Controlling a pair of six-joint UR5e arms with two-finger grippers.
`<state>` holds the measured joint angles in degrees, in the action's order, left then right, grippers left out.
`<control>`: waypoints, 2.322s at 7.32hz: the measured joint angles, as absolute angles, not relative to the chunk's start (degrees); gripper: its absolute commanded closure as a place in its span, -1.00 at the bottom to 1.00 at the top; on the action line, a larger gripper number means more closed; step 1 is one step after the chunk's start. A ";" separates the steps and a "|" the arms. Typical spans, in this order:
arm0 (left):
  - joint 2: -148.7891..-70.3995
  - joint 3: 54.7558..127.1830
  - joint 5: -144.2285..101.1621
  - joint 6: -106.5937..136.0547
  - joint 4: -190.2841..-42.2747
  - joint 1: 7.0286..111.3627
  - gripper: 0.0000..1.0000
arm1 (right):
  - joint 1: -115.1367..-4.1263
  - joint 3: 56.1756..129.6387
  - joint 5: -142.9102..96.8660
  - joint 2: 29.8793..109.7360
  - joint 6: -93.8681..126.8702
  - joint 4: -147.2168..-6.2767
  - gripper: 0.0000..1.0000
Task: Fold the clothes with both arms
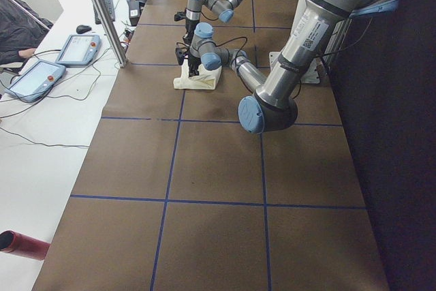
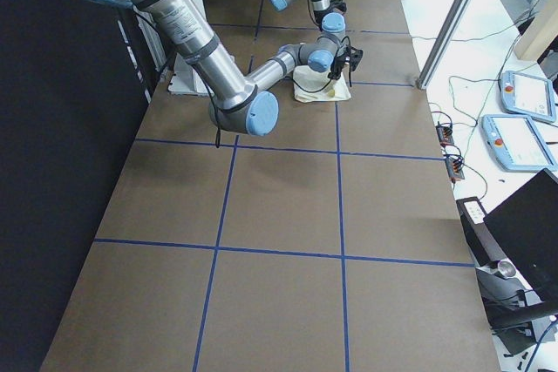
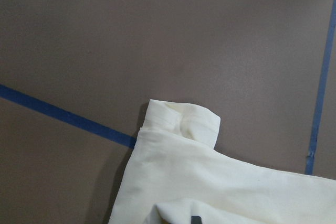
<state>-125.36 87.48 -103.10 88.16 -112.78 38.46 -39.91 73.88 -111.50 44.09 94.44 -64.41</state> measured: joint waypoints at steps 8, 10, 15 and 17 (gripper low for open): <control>-127.23 79.56 -105.39 81.12 -118.61 45.20 -1.00 | -43.90 72.14 -115.94 44.07 91.72 -64.48 -1.00; -125.40 79.28 -108.13 85.11 -129.77 44.26 -1.00 | -45.59 72.13 -117.42 44.11 87.82 -64.81 -1.00; -122.53 79.48 -109.54 100.63 -142.66 37.93 -1.00 | -47.88 72.23 -118.61 44.16 83.62 -65.70 -1.00; -120.40 81.12 -111.50 102.68 -142.48 37.80 -1.00 | -47.91 72.33 -118.65 44.10 83.60 -65.74 -1.00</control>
